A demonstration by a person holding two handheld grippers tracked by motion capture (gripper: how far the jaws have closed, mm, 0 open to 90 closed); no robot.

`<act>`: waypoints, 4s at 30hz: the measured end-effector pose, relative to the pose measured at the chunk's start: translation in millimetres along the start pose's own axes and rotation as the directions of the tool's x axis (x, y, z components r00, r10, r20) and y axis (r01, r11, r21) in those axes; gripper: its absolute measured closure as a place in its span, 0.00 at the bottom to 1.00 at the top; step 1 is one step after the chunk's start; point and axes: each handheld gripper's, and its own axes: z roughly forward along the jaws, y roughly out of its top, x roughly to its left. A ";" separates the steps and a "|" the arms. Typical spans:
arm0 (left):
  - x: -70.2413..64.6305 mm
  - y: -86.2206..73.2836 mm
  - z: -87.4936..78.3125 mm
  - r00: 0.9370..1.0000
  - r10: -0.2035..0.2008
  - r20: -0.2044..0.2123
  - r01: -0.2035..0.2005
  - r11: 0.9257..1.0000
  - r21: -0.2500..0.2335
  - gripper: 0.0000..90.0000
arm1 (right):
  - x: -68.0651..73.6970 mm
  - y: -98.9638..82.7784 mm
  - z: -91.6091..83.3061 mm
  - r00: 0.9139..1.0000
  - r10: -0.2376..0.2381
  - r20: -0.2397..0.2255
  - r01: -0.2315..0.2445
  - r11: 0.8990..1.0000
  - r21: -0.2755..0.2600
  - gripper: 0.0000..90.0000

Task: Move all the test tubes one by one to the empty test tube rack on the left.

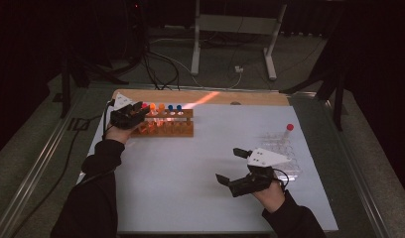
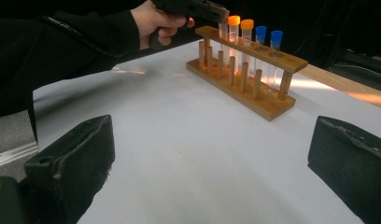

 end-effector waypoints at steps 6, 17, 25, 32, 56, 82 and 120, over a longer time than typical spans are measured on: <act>-5.9 10.4 -23.4 0.999 0.005 0.037 -0.004 0.999 -0.037 0.31 | -2.8 0.7 -2.0 1.000 0.001 0.014 -0.001 1.000 -0.004 0.00; -40.2 4.1 -57.9 0.976 0.036 0.213 -0.024 0.998 -0.059 0.04 | -23.4 5.6 -18.2 0.996 -0.018 0.092 0.020 1.000 -0.021 0.00; -67.3 -8.3 -73.6 0.946 0.051 0.321 -0.035 0.998 -0.058 0.03 | -46.3 9.4 -44.1 0.977 0.002 0.215 0.010 0.998 -0.054 0.00; -89.4 -20.3 -76.5 0.921 0.064 0.383 -0.049 0.998 -0.049 0.03 | -72.7 2.2 -62.3 0.944 0.021 0.328 -0.004 0.999 -0.052 0.00; -124.3 -26.8 -76.3 0.875 0.129 0.467 -0.121 0.991 -0.047 0.03 | -159.8 -44.7 -89.1 0.787 0.145 0.600 -0.197 0.980 0.021 0.28; -125.7 -28.9 -76.3 0.872 0.127 0.473 -0.124 0.992 -0.037 0.03 | -187.9 -56.9 -64.7 0.792 0.179 0.583 -0.296 0.949 0.111 0.76; -129.5 -27.3 -76.9 0.859 0.136 0.493 -0.141 0.990 -0.026 0.03 | -128.7 2.7 -74.9 0.871 0.059 0.488 -0.069 0.998 0.003 0.83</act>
